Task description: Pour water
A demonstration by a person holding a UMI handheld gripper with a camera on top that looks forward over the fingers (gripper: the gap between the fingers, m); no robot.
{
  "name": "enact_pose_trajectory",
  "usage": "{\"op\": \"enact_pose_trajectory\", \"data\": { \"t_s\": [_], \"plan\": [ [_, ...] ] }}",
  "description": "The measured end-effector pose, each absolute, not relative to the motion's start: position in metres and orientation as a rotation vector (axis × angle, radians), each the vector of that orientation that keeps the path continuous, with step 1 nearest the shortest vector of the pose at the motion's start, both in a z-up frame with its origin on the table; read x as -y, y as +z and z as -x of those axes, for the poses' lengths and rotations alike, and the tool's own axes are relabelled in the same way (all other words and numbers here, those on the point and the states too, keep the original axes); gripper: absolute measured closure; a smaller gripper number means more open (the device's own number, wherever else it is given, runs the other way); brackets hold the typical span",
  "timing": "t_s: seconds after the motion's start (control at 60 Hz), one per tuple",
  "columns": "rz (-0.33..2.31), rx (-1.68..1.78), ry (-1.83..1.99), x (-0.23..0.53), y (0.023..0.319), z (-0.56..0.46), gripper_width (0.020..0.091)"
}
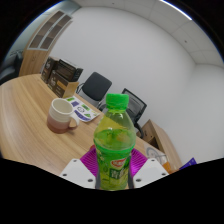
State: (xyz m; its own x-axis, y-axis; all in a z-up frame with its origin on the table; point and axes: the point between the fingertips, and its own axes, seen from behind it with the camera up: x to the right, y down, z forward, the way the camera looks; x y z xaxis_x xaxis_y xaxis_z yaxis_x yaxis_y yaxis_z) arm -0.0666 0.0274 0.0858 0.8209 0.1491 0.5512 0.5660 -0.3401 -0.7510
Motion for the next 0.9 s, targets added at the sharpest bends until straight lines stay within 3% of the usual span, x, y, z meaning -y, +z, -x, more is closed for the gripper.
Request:
{"op": "enact_pose_trajectory", "data": {
  "t_s": [0.183, 0.55, 0.733, 0.9],
  "plan": [
    [1.825, 0.976, -0.844, -0.071, 0.102, 0.086, 0.0735],
    [1.416, 1.639, -1.422, -0.127, 0.126, 0.117, 0.0735],
    [1.192, 1.801, -1.596, -0.145, 0.141, 0.131, 0.0735],
    [1.207, 1.831, -1.602, -0.143, 0.132, 0.127, 0.0735]
  ]
}}
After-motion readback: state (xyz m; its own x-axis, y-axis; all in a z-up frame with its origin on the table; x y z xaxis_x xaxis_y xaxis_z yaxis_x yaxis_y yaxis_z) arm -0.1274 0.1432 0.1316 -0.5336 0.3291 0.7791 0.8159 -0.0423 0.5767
